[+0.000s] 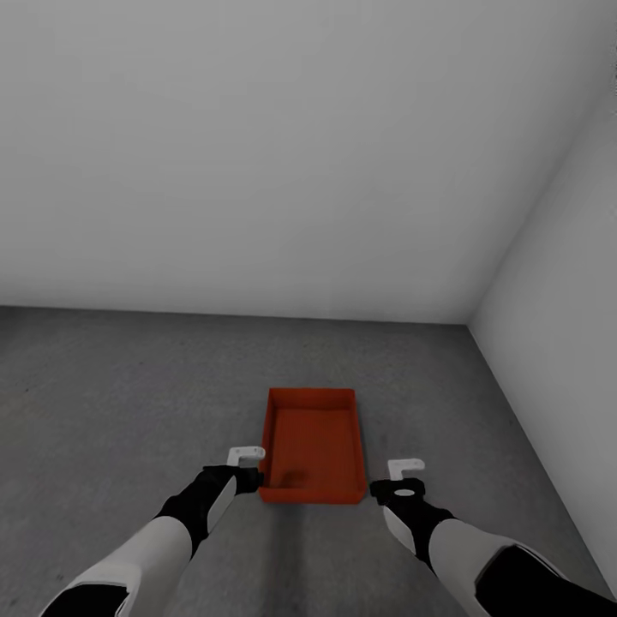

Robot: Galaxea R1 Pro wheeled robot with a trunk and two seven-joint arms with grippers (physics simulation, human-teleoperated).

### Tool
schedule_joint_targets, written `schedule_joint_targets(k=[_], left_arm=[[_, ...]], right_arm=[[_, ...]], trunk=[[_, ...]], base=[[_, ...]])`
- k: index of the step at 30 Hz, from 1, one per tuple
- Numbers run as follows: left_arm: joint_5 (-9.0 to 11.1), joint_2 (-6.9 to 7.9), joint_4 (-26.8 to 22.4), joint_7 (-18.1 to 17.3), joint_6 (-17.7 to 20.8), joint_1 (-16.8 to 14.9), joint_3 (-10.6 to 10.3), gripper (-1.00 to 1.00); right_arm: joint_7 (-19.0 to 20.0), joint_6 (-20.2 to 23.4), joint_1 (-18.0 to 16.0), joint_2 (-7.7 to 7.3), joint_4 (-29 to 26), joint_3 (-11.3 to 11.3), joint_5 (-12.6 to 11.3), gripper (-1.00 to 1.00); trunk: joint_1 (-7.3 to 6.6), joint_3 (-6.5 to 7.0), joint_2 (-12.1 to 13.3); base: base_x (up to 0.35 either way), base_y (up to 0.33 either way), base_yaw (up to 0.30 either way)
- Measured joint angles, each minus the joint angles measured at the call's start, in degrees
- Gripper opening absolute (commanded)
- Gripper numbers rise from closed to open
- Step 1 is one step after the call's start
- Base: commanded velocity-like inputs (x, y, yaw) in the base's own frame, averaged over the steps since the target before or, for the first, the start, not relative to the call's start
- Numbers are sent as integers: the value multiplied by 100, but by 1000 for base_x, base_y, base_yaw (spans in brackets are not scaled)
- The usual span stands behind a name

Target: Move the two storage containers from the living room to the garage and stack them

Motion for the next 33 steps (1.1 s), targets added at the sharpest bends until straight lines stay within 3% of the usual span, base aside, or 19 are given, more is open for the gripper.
schedule_joint_targets(k=[6,15,33], left_arm=[[18,23,229,-6,-31,1,11,100],[25,117,773,-9,-61,0,24,100],[30,99,1113,7,-45,0,25,100]], right_arm=[[265,-2,5,5,357,-4,-23,100],[311,-3,-36,2,414,-4,-24,100],[314,-2,185,-4,422,-5,-29,100]], trunk=[[0,54,0],[0,135,0],[0,297,0]], base=[[0,0,0],[0,0,0],[0,0,0]])
